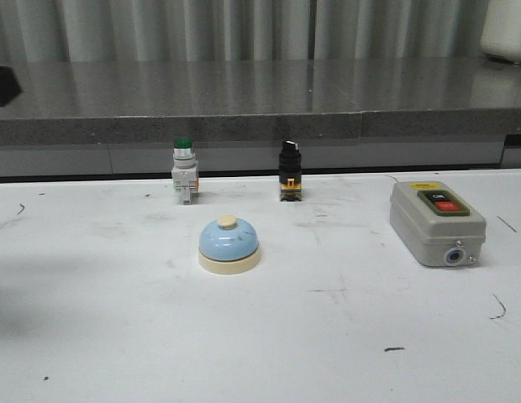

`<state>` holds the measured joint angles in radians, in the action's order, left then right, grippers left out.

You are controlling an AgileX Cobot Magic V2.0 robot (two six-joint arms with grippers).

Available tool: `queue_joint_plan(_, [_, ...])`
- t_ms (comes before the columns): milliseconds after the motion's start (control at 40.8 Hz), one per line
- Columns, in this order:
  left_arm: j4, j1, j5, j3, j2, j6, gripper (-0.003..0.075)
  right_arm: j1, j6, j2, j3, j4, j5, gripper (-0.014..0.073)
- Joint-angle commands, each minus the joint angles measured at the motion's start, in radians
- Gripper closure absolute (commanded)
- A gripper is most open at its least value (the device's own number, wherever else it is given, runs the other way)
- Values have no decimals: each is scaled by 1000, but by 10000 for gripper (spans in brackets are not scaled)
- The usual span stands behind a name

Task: Place and press bell with both arms
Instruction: 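Release the bell and raise the left gripper away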

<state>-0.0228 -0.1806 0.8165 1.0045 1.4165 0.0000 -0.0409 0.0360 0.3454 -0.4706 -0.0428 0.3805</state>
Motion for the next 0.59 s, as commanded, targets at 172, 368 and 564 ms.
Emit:
queue_joint_plan(172, [-48, 89, -192, -214, -343, -9, 740, 5, 1, 15, -34, -2, -84, 655])
queue_joint_plan(368, [-48, 78, -385, -380, -625, -9, 740, 5, 1, 43, -34, -2, -95, 655])
queue_joint_plan(564, [-48, 78, -493, -497, -881, -9, 740, 5, 1, 123, -34, -2, -137, 655])
